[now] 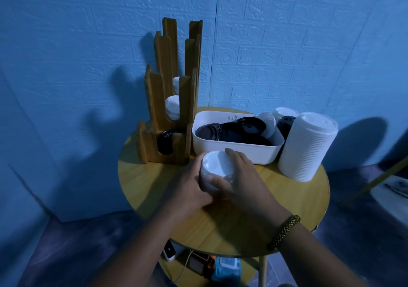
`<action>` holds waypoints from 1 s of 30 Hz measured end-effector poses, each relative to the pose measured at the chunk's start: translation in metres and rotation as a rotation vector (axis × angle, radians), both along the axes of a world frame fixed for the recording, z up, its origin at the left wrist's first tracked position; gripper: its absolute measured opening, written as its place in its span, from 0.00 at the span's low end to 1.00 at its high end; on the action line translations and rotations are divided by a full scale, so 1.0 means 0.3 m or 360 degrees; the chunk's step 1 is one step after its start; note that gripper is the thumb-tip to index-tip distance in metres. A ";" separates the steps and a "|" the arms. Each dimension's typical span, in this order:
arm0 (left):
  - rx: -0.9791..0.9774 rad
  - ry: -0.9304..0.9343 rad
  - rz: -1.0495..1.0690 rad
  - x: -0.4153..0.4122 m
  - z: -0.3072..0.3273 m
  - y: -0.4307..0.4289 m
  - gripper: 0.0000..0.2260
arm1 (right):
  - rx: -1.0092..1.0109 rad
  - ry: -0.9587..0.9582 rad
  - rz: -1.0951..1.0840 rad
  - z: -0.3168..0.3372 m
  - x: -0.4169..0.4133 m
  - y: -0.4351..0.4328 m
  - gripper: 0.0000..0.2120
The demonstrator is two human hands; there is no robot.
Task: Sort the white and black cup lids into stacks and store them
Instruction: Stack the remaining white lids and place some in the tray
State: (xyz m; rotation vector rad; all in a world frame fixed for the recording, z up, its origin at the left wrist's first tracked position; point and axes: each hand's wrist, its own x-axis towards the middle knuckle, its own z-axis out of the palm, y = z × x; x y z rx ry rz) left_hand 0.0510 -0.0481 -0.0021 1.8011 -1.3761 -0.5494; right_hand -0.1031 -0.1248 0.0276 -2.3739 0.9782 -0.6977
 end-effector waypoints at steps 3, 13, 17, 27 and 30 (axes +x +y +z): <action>-0.0042 -0.0054 0.0009 -0.004 -0.015 -0.007 0.47 | 0.0036 -0.0162 -0.0069 0.052 -0.011 -0.044 0.37; -0.0134 -0.0013 0.0101 -0.009 -0.012 -0.010 0.49 | -0.0284 0.0069 -0.0361 0.127 0.016 -0.301 0.18; -0.0149 -0.0039 0.0113 -0.006 -0.015 -0.014 0.46 | -0.0152 0.0233 -0.0552 0.124 0.013 -0.340 0.20; -0.0112 -0.0081 0.0069 -0.013 -0.010 -0.013 0.45 | 0.0106 0.0218 -0.0834 0.145 0.040 -0.382 0.23; -0.0105 -0.0083 0.0061 -0.016 -0.008 -0.011 0.45 | 0.0186 0.0272 -0.0844 0.158 0.051 -0.397 0.23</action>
